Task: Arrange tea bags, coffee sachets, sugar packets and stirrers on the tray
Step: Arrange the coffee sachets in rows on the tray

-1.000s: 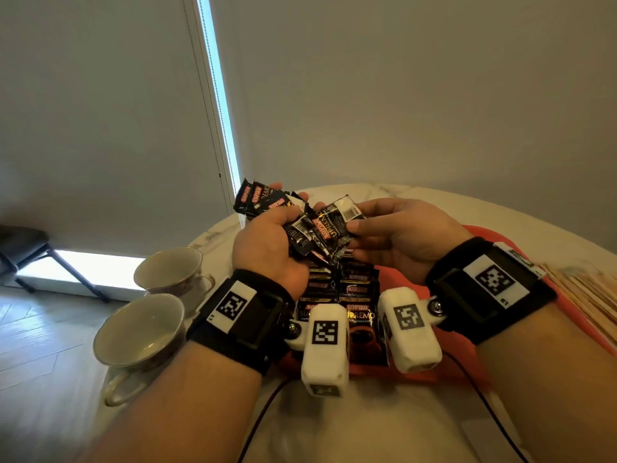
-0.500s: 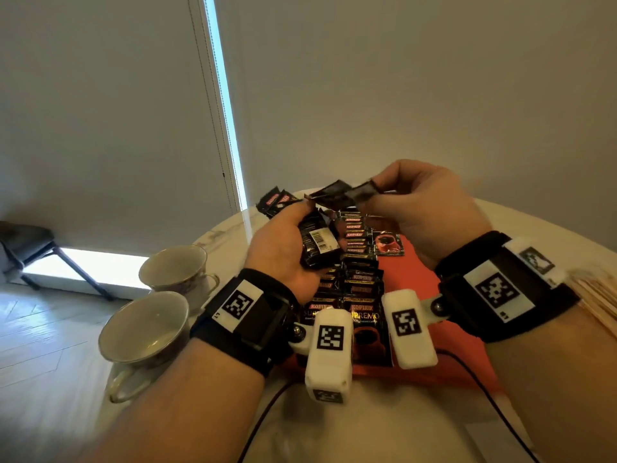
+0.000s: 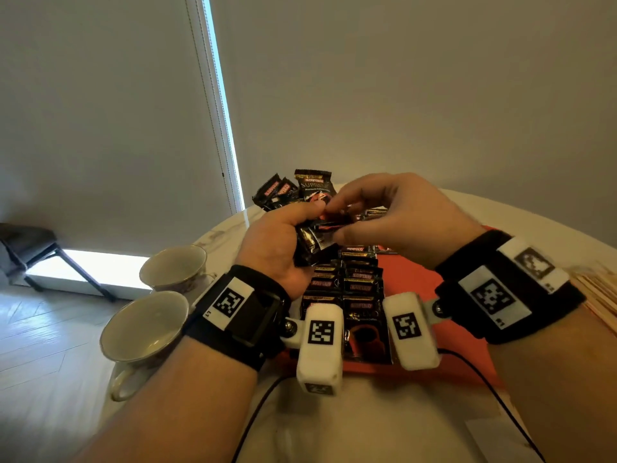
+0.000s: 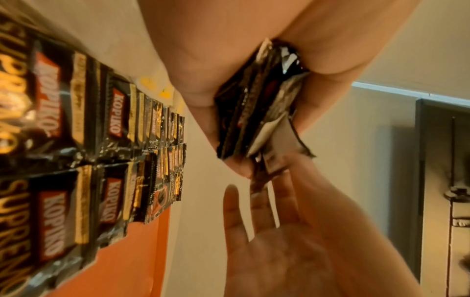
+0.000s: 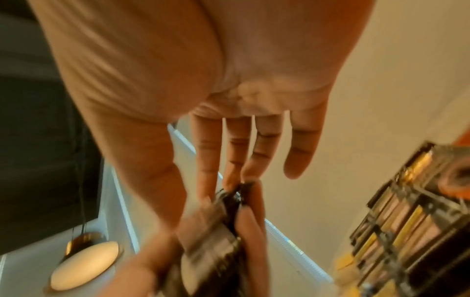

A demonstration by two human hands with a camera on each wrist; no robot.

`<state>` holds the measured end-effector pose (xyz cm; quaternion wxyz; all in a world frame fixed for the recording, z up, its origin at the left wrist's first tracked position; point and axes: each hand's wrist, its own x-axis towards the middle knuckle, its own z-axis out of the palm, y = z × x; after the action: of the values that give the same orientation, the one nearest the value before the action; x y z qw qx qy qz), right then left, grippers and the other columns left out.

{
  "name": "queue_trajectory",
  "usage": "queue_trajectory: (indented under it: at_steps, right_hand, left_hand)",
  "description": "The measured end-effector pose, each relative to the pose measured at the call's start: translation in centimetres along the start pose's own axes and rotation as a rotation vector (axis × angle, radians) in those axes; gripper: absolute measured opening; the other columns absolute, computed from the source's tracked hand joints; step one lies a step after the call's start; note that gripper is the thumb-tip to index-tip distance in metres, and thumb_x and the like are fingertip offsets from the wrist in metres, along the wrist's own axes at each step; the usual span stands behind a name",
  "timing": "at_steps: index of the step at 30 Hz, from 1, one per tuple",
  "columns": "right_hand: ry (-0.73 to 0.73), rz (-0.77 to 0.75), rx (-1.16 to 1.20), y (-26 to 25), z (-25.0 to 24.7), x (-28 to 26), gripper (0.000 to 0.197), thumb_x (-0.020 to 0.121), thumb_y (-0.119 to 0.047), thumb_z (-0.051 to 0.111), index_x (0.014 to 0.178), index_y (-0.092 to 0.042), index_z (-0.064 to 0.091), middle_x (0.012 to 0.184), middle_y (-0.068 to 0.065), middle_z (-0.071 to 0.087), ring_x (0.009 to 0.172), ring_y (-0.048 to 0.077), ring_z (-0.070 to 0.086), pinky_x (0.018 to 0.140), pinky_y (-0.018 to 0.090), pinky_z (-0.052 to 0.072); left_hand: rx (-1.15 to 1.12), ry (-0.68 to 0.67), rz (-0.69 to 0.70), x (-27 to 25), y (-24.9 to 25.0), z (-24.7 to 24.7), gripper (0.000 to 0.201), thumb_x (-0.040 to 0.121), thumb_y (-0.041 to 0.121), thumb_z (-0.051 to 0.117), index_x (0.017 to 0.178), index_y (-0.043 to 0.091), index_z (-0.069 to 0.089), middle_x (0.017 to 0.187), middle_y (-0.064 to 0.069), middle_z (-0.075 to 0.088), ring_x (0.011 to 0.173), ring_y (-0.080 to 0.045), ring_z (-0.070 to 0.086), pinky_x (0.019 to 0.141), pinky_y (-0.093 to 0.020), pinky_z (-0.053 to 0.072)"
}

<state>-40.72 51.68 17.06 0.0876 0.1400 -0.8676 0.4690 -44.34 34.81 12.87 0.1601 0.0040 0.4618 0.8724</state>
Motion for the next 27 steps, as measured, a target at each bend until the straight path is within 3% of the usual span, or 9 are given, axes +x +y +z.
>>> queue_trajectory:
  at_steps: [3, 5, 8, 12, 13, 16, 21, 24, 27]
  right_hand:
    - [0.095, 0.078, 0.326, 0.4, -0.4, 0.4, 0.032, 0.075, -0.026, 0.086, 0.105, -0.021, 0.074, 0.1, 0.002, 0.076, 0.094, 0.022, 0.075, 0.08, 0.036, 0.059]
    - [0.17, 0.132, 0.4, 0.9, -0.4, 0.8, 0.035, 0.08, -0.018, 0.084, 0.112, -0.02, 0.068, 0.098, 0.004, 0.071, 0.09, 0.022, 0.074, 0.072, 0.032, 0.058]
    - [0.103, 0.202, 0.516, 1.2, 0.0, 0.9, 0.039, 0.085, -0.001, 0.074, 0.119, -0.016, 0.062, 0.099, 0.005, 0.07, 0.085, 0.02, 0.075, 0.064, 0.028, 0.058]
    - [0.16, 0.276, 0.612, 1.3, -0.2, 1.0, 0.008, 0.087, 0.0, 0.067, 0.092, -0.006, 0.069, 0.095, 0.017, 0.069, 0.081, 0.028, 0.065, 0.059, 0.032, 0.057]
    - [0.198, 0.31, 0.621, 1.4, -0.3, 1.1, 0.006, 0.087, -0.006, 0.07, 0.092, -0.005, 0.07, 0.095, 0.019, 0.07, 0.08, 0.027, 0.064, 0.06, 0.034, 0.057]
    - [0.258, 0.403, 0.675, 1.6, -0.5, 1.2, 0.032, 0.087, -0.023, 0.075, 0.112, -0.004, 0.071, 0.101, 0.015, 0.073, 0.08, 0.025, 0.068, 0.073, 0.041, 0.059]
    - [0.278, 0.48, 0.782, 1.6, -0.4, 1.4, 0.04, 0.087, -0.03, 0.075, 0.118, -0.007, 0.07, 0.114, 0.016, 0.075, 0.098, 0.034, 0.075, 0.092, 0.056, 0.056]
    - [0.234, 0.455, 0.736, 1.9, -0.5, 1.3, 0.036, 0.09, -0.036, 0.073, 0.115, -0.011, 0.071, 0.103, 0.008, 0.077, 0.086, 0.026, 0.075, 0.081, 0.041, 0.06]
    - [0.103, 0.386, 0.629, 1.5, -0.6, 0.8, 0.018, 0.093, -0.016, 0.069, 0.109, -0.006, 0.07, 0.089, 0.007, 0.074, 0.068, 0.014, 0.07, 0.064, 0.032, 0.06]
  left_hand:
    - [0.023, -0.03, -0.002, -0.4, 0.4, 0.1, 0.048, 0.086, 0.011, 0.069, 0.132, 0.0, 0.064, 0.121, -0.023, 0.074, 0.099, -0.037, 0.076, 0.081, -0.046, 0.063]
    - [0.055, -0.053, 0.004, -0.5, 0.1, 0.4, 0.053, 0.08, 0.014, 0.073, 0.132, 0.001, 0.066, 0.125, -0.025, 0.072, 0.105, -0.041, 0.074, 0.089, -0.052, 0.061]
    - [0.126, -0.076, 0.027, -0.5, -0.4, 0.4, 0.053, 0.077, 0.014, 0.076, 0.127, 0.0, 0.068, 0.118, -0.024, 0.074, 0.106, -0.044, 0.074, 0.092, -0.056, 0.059]
    - [0.2, -0.122, 0.033, -0.5, -0.5, 0.3, 0.047, 0.076, 0.008, 0.077, 0.122, -0.001, 0.069, 0.121, -0.028, 0.072, 0.109, -0.048, 0.072, 0.099, -0.065, 0.054]
    - [0.207, -0.138, 0.036, -0.5, -0.4, 0.3, 0.047, 0.077, 0.005, 0.077, 0.124, -0.002, 0.068, 0.123, -0.029, 0.071, 0.112, -0.049, 0.07, 0.101, -0.069, 0.052]
    - [0.225, -0.17, 0.033, -0.5, -0.3, 0.2, 0.053, 0.079, 0.001, 0.076, 0.131, -0.002, 0.065, 0.125, -0.029, 0.07, 0.114, -0.05, 0.069, 0.103, -0.073, 0.048]
    - [0.249, -0.16, 0.062, -0.4, -0.7, 0.2, 0.051, 0.079, 0.0, 0.075, 0.129, -0.004, 0.066, 0.123, -0.029, 0.071, 0.112, -0.048, 0.07, 0.1, -0.071, 0.051]
    - [0.196, -0.108, 0.045, -0.2, -0.6, 0.2, 0.048, 0.08, 0.0, 0.075, 0.127, -0.004, 0.066, 0.124, -0.029, 0.071, 0.111, -0.047, 0.071, 0.098, -0.067, 0.054]
    - [0.15, -0.058, 0.008, 0.1, -0.5, 0.0, 0.048, 0.081, 0.005, 0.076, 0.128, 0.001, 0.067, 0.125, -0.026, 0.072, 0.111, -0.047, 0.072, 0.096, -0.064, 0.056]
